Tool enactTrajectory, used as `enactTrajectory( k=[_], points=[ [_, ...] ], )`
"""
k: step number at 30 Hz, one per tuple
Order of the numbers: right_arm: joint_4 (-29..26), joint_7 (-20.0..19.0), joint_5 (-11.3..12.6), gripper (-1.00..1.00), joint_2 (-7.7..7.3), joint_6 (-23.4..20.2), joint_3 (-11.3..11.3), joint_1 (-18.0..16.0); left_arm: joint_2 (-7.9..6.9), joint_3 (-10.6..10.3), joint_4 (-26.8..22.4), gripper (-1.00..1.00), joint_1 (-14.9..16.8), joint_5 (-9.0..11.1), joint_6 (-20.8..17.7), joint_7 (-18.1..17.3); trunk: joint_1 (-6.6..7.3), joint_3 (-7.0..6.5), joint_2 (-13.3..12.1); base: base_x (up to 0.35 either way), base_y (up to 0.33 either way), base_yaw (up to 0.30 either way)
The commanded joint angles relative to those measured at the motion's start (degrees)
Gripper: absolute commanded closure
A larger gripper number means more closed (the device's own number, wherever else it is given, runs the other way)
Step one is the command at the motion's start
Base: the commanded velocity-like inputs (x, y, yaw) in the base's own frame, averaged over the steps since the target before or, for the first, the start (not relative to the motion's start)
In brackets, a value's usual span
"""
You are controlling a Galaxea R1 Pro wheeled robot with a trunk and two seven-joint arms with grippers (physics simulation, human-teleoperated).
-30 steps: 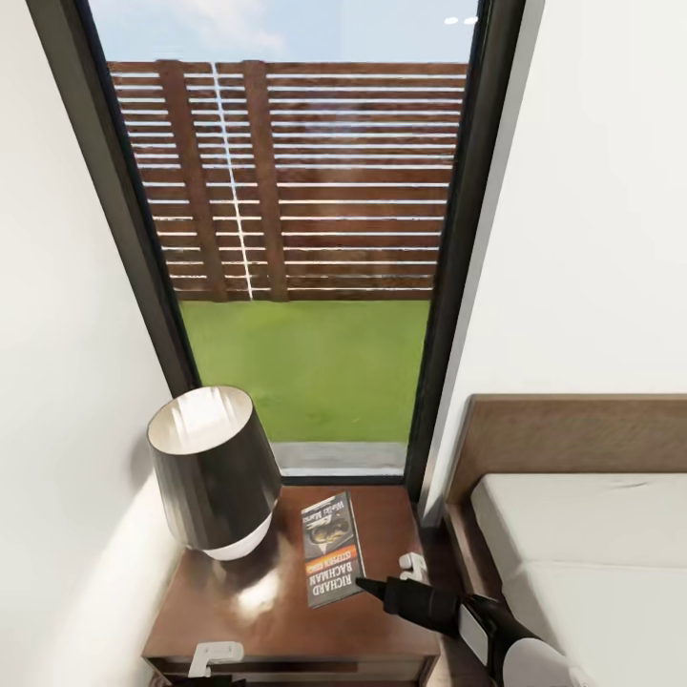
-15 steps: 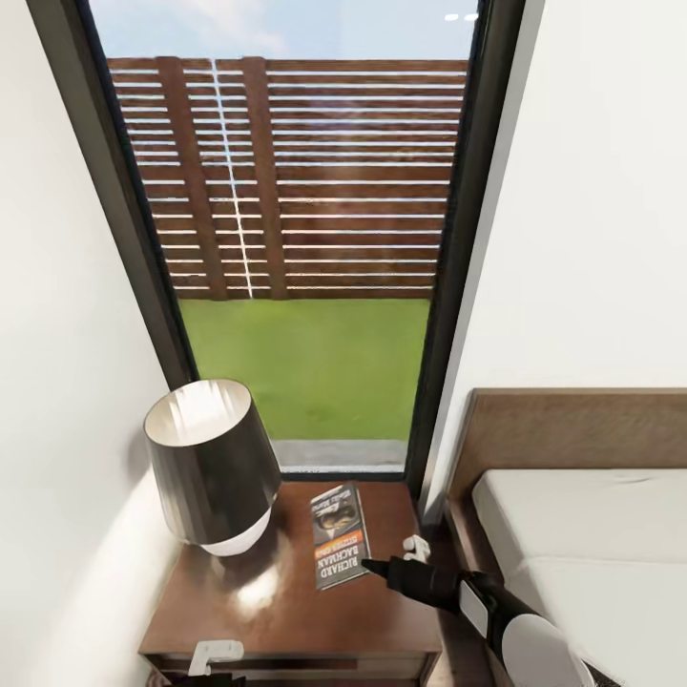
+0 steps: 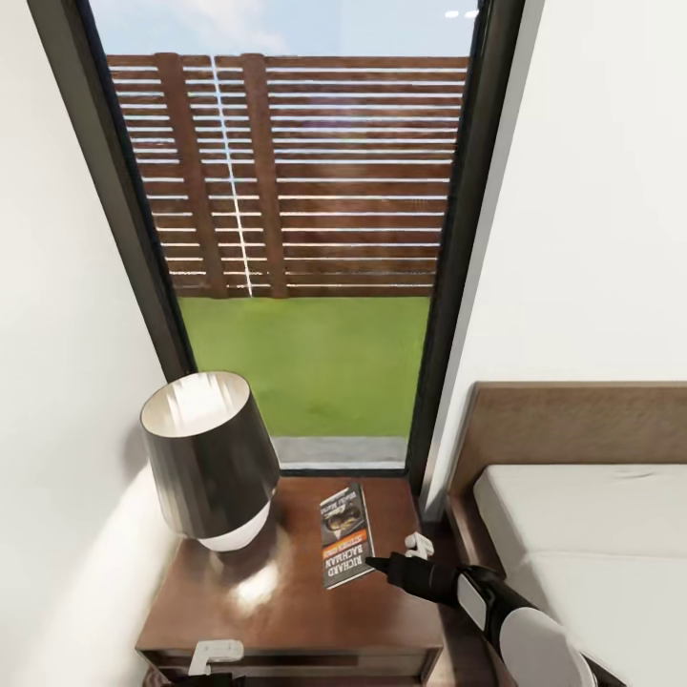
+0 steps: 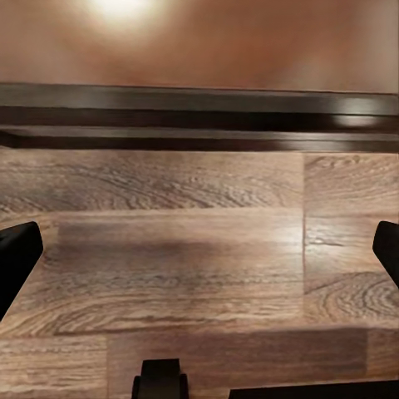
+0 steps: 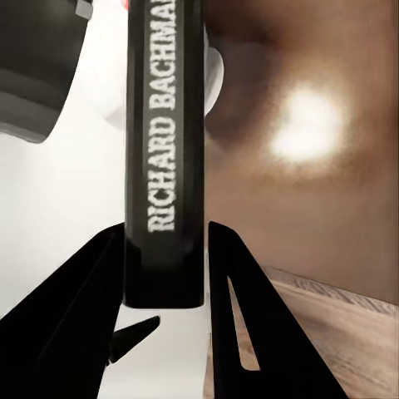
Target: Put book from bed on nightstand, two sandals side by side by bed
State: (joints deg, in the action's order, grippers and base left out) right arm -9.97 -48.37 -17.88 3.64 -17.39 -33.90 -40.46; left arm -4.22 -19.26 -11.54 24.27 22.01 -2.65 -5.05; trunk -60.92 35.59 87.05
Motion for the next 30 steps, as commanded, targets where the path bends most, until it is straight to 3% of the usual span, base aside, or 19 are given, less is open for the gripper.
enactTrajectory(
  k=[1,20,30],
  points=[
    [-0.2,0.1,-0.3,1.0,0.08,-0.6,-0.5,0.0,-0.06,-0.3,-0.2,-1.0,0.1,0.6,-0.5,-0.1,-0.22,0.24,0.4,0.0,0.0,0.0],
    [0.0,0.5,-0.4,1.0,-0.12,-0.5,-0.6,-0.1,-0.61,-0.3,-0.4,-1.0,5.9,0.6,-8.9,-0.1,-4.4,3.65,8.1,0.0,0.0,0.0],
    [0.0,0.3,-0.4,1.0,-0.22,-0.1,-0.7,0.0,-0.6,-0.3,-0.2,-1.0,6.8,0.6,-11.5,-0.4,-6.59,5.44,12.1,0.0,0.0,0.0]
  ],
)
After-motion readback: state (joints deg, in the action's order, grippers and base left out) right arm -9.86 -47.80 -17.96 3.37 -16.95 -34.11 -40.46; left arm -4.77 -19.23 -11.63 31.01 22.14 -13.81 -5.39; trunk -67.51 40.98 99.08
